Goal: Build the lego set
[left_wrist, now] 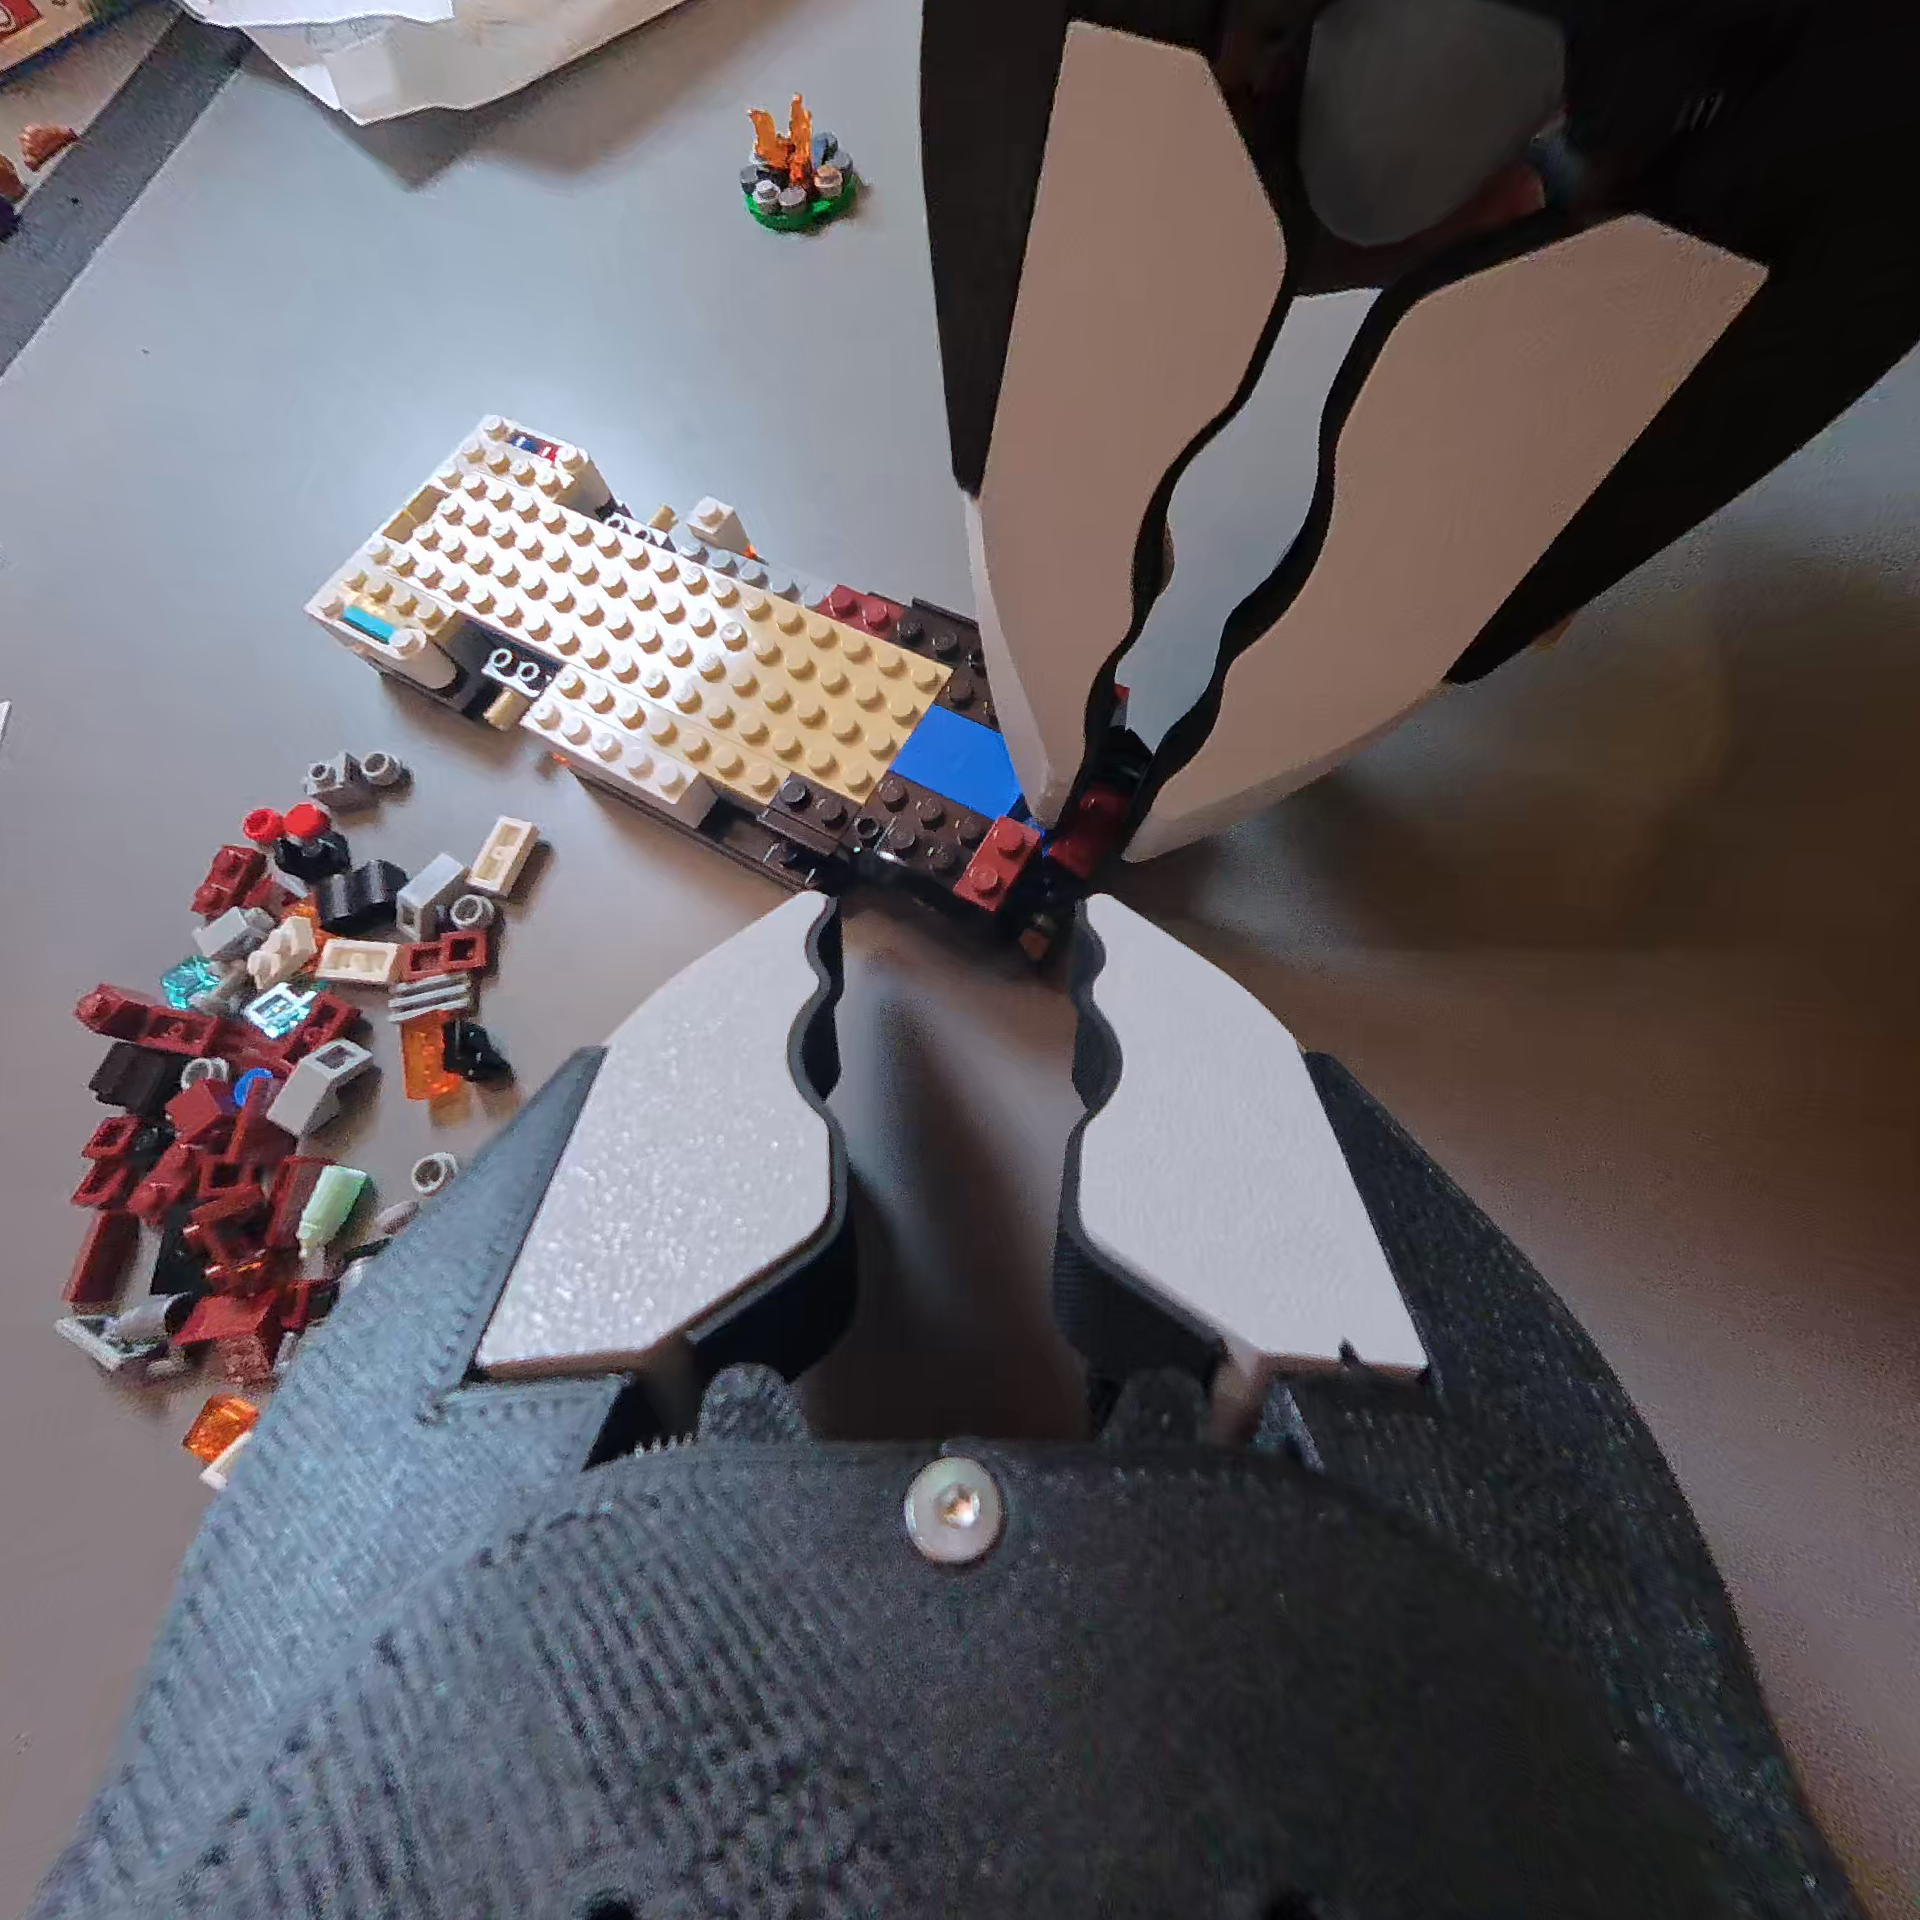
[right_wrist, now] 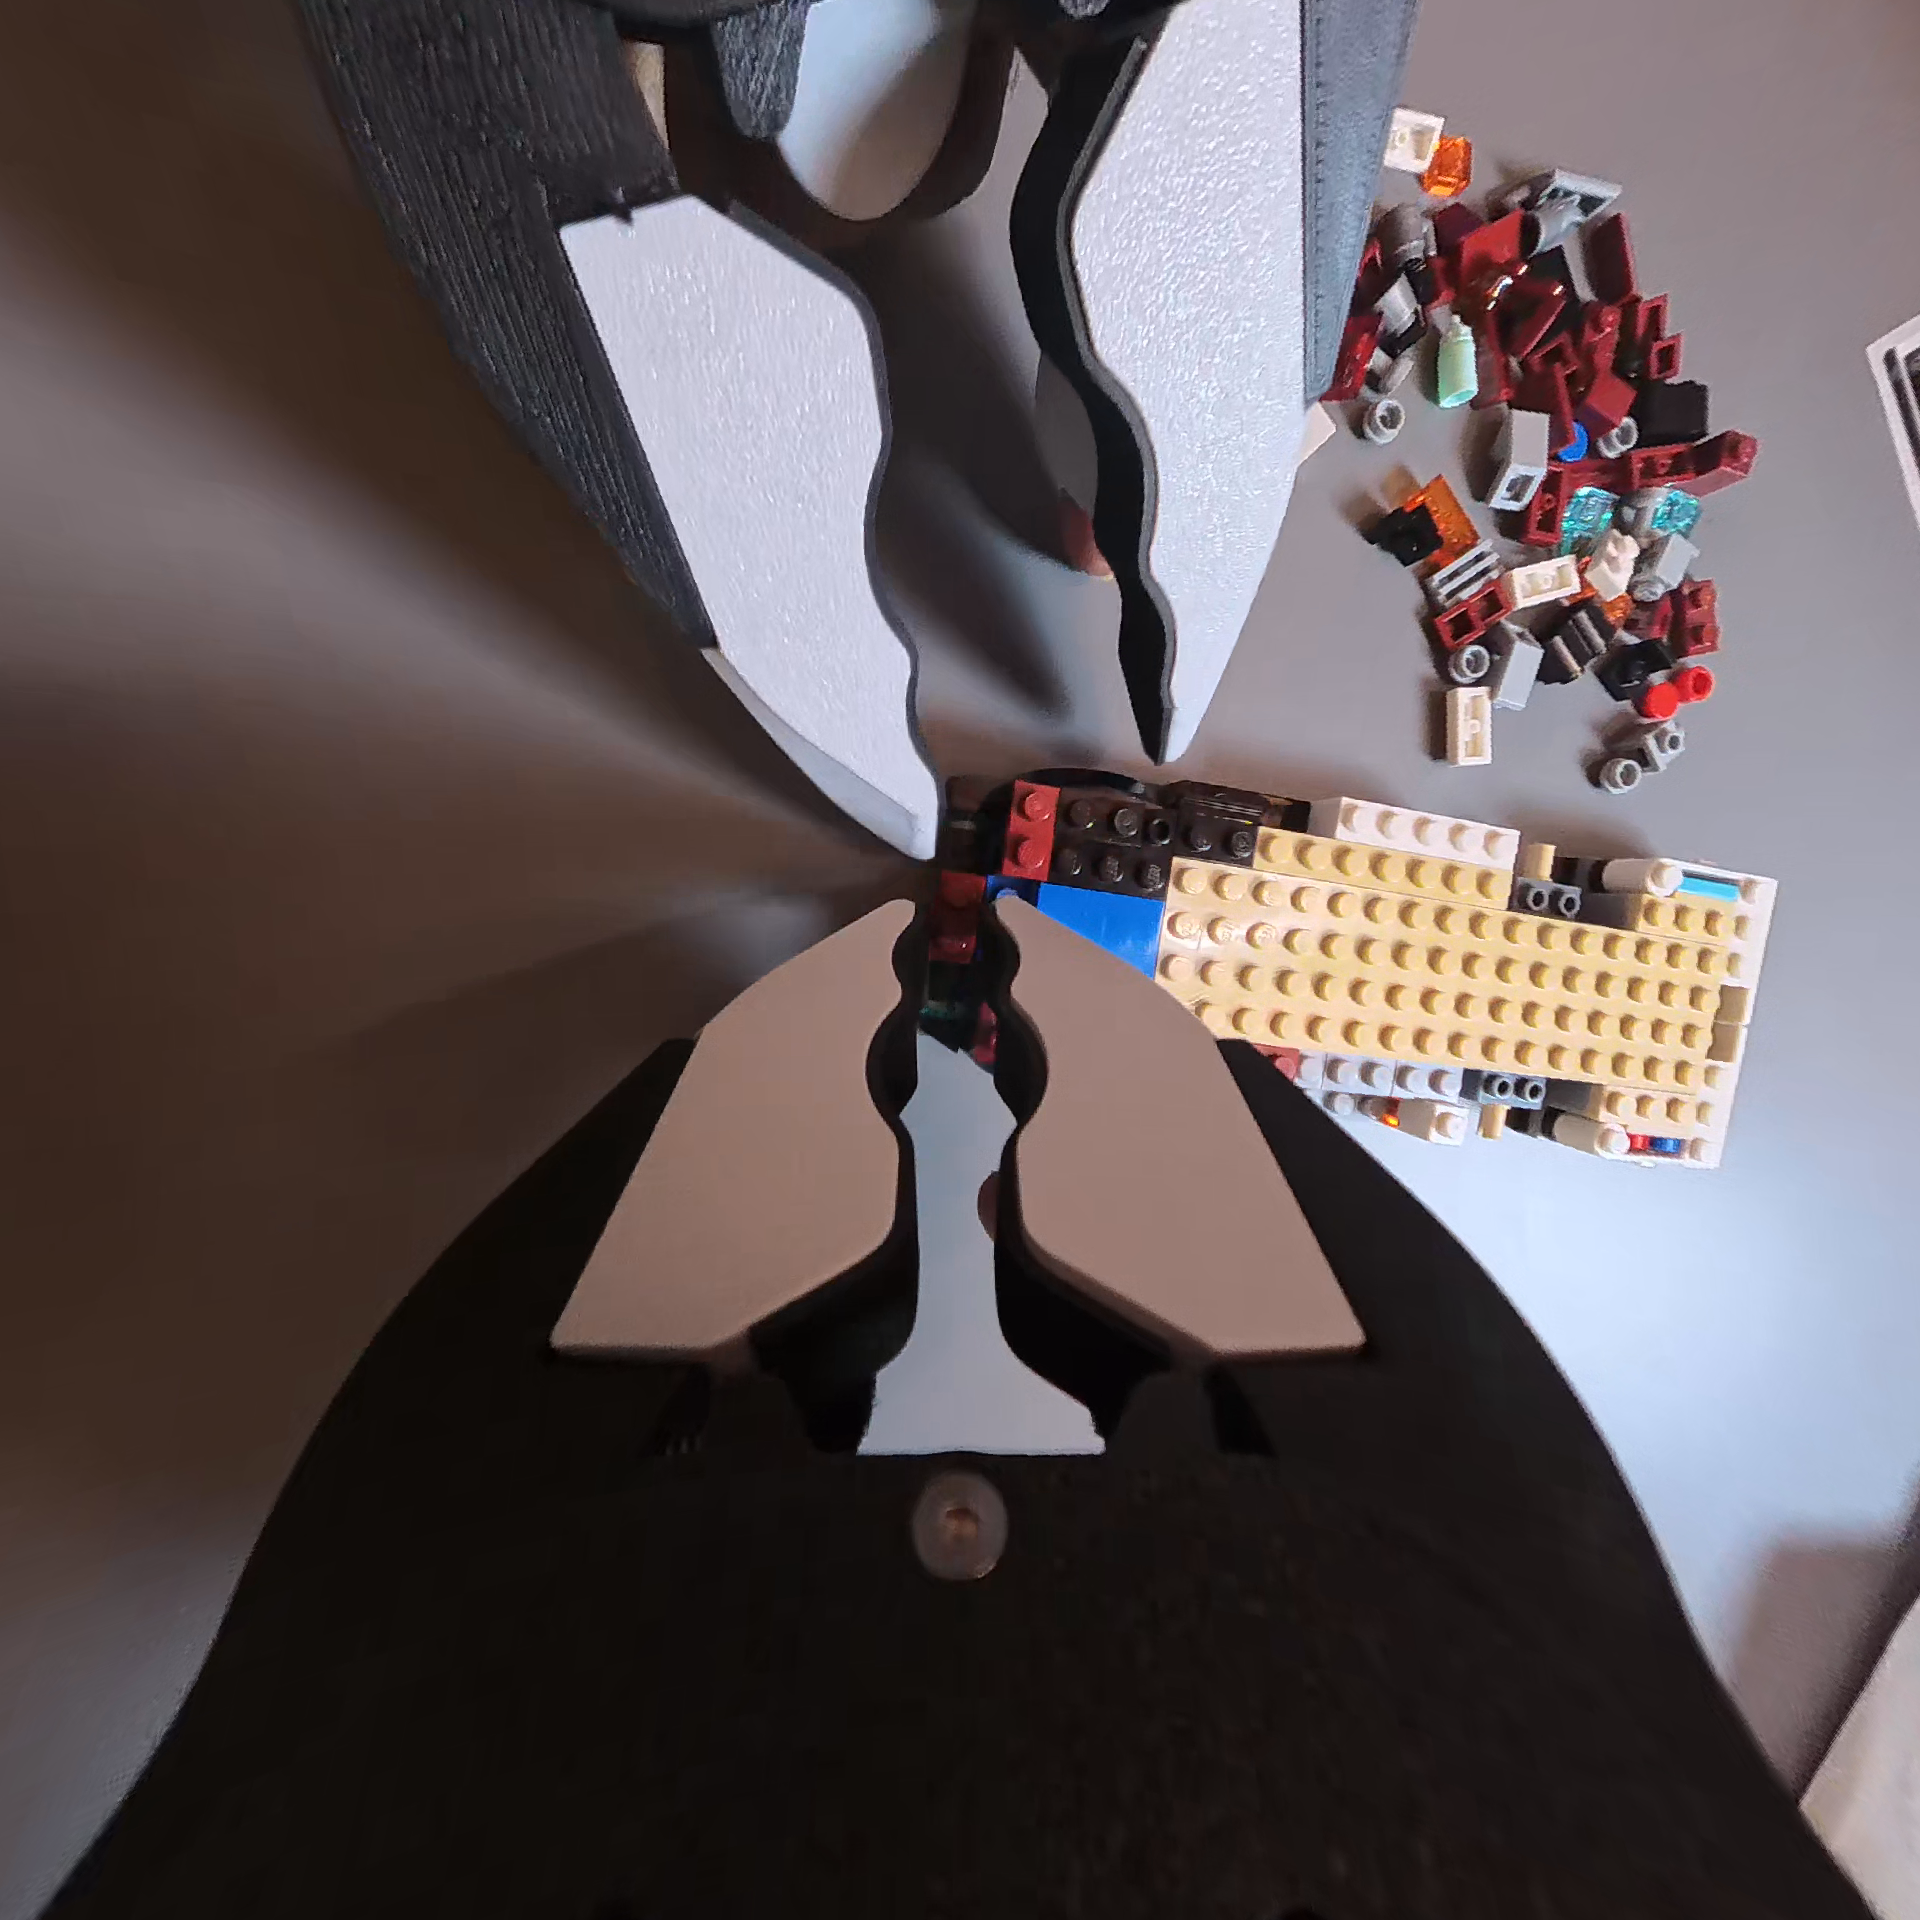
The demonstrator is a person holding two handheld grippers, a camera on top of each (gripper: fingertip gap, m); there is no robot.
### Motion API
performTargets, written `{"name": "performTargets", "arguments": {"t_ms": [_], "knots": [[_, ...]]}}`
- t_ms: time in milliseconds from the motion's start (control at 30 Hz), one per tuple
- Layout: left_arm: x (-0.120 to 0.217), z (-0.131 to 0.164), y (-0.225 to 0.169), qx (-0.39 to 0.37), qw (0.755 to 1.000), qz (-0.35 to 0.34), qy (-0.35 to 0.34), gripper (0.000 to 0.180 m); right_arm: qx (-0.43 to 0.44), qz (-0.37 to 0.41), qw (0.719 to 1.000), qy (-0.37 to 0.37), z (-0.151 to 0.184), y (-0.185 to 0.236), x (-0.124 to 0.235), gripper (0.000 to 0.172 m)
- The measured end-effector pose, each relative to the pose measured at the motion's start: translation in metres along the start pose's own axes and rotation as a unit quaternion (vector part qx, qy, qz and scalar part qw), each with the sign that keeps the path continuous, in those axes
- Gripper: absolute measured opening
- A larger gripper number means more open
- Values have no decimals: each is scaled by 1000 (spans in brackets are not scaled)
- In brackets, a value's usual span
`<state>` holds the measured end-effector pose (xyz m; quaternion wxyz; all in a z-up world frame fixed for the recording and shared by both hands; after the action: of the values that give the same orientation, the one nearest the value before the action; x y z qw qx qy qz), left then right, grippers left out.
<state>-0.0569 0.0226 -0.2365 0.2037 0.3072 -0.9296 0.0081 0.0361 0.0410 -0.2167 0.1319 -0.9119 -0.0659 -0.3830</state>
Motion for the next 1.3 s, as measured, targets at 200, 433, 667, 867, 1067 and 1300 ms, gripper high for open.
{"name": "performTargets", "arguments": {"t_ms": [200, 433, 667, 867, 1067, 1300], "knots": [[-1, 0, -1, 0, 1000, -1, -4, 42, -2, -3, 1000, -1, -1, 0, -1, 12], [-2, -1, -1, 1, 1000, -3, -6, 40, -1, 2, 1000, -9, -1, -1, 1, 14], [-2, -1, -1, 5, 1000, -4, -7, 39, -2, -1, 999, -44, -2, -1, 12, 16], [2, 0, 0, 13, 1000, 0, -8, 39, 55, -29, 996, -64, 9, -19, 34, 29], [11, -7, 3, 9, 1000, -4, -13, 38, 182, -90, 979, 32, 21, -66, 35, 62], [30, -1, 10, 28, 999, -19, -26, 34, 347, -211, 904, 129, -7, -95, 0, 85]]}}
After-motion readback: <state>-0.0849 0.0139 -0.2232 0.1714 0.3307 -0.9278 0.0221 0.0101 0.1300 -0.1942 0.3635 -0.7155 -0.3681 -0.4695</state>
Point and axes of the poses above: each gripper's, where its closed fingertips meet, x back along the fingers, z out of its underside, y = z × x across the jaws, the point moved 7 cm from there along x, back along the fingers, and after that the axes turned 15 degrees about -y, right-handed, at the moved point
